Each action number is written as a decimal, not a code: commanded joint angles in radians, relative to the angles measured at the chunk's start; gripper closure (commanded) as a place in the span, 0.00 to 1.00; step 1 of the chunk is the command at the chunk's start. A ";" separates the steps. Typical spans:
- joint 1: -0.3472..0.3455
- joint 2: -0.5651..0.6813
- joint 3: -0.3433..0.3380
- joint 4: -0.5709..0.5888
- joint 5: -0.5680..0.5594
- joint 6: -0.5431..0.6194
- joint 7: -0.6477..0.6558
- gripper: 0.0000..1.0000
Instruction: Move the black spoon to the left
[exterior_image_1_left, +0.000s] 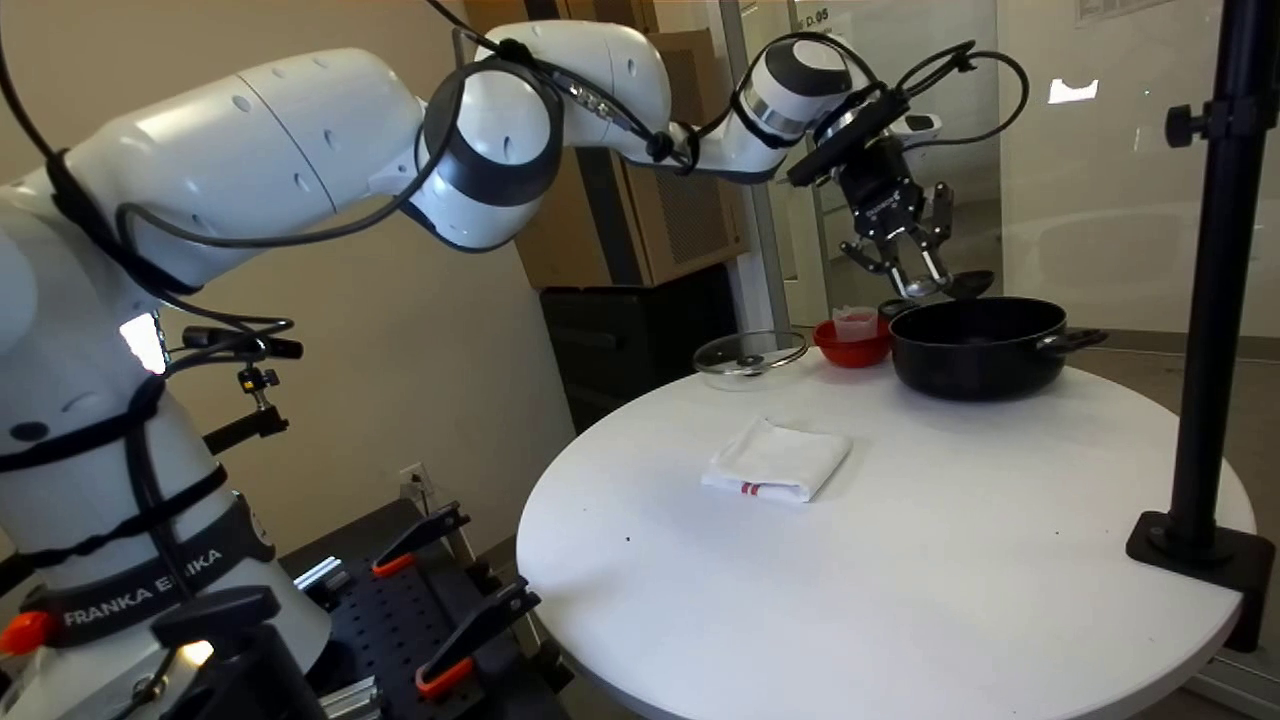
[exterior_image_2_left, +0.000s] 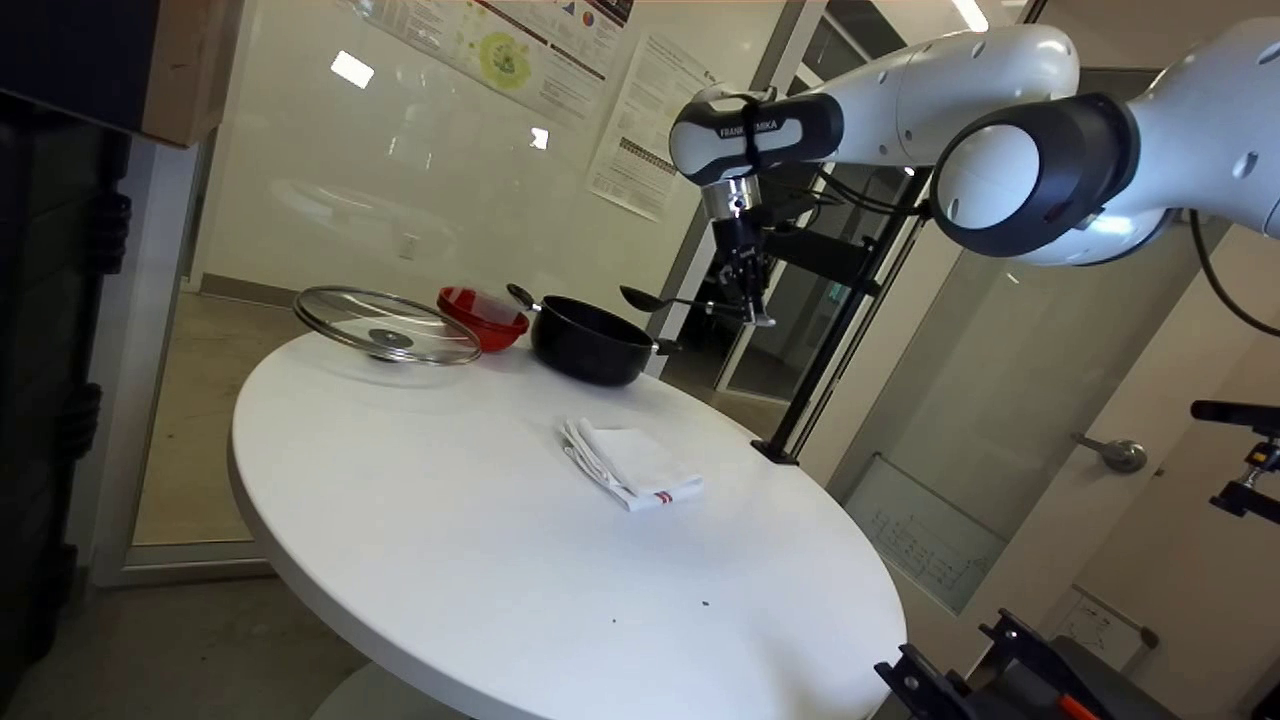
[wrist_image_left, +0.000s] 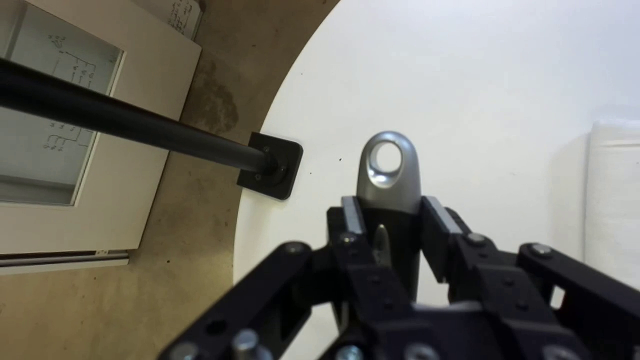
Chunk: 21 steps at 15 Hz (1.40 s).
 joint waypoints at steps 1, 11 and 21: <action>0.046 -0.048 -0.030 -0.073 -0.024 -0.111 -0.014 0.92; 0.065 -0.005 -0.048 -0.030 -0.075 -0.247 0.002 0.92; 0.174 0.073 -0.036 0.033 -0.104 -0.060 0.061 0.92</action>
